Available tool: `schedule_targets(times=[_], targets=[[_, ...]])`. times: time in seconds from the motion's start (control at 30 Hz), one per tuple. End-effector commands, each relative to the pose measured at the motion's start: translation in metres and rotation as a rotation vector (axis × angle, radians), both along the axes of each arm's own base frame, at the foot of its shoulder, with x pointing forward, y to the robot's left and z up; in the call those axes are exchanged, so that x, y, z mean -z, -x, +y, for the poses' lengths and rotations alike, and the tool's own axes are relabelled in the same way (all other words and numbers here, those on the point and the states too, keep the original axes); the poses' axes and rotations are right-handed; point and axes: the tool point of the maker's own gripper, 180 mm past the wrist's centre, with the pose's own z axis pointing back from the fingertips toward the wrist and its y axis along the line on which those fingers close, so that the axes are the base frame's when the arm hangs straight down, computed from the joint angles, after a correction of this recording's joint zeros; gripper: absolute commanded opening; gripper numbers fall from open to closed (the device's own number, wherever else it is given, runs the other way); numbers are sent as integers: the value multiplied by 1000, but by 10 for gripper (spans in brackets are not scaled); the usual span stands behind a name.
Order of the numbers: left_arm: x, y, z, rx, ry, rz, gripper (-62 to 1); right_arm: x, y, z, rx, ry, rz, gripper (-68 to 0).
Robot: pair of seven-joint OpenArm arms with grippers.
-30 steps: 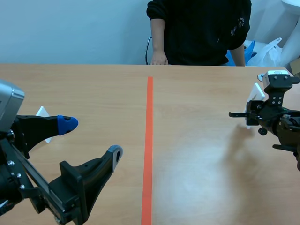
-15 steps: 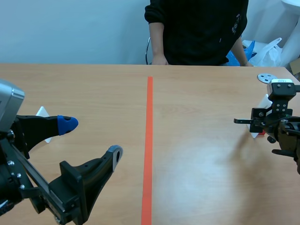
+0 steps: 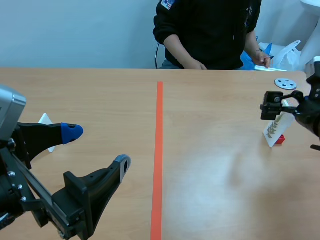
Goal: Sort the leaf by its shape. The table is split by an orange tape line. A compound leaf with several leaflets goes to the left side, a simple leaf with one blade goes to the right side. Return to the home posture when a red brick is placed on the table.
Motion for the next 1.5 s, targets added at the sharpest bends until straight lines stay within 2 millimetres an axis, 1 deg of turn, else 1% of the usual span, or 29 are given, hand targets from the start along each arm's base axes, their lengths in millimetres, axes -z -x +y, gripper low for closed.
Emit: schedule_targets(times=[0.0,0.13,0.17,0.23,0.4,0.47,0.63,0.77,0.87,0.93,1.03,1.13,1.47], targets=[[-6,-1,-1,0,16,-17,14,-22,1,-8,-8,29,-43,-78],[-5,-1,-1,-1,16,-17,14,-41,19,3,-58,42,-62,-20],[-5,-1,-1,-1,16,-17,14,-44,25,7,-70,41,-62,-18],[-5,-1,-1,-1,16,-17,14,-51,36,20,-123,29,-60,-18],[-5,-1,0,-2,15,-17,14,-64,73,68,-309,-55,-40,-18],[-5,-1,0,-3,14,-17,14,-68,89,84,-366,-72,-36,-18],[-5,-1,0,-2,13,-17,14,-69,129,114,-484,-80,1,-18],[-5,-1,0,-2,11,-14,14,-68,156,130,-530,-93,41,-18],[-4,-1,0,-2,9,-11,14,-69,170,140,-550,-107,59,-18],[-4,-1,0,-2,9,-11,14,-69,177,144,-554,-118,69,-18],[-4,-1,1,-5,8,-11,14,-67,182,146,-551,-131,79,-18],[-4,-2,1,-8,7,-11,14,-65,182,146,-545,-125,81,-18],[-4,-2,1,-8,8,-11,14,-71,180,146,-543,-131,48,-18]])
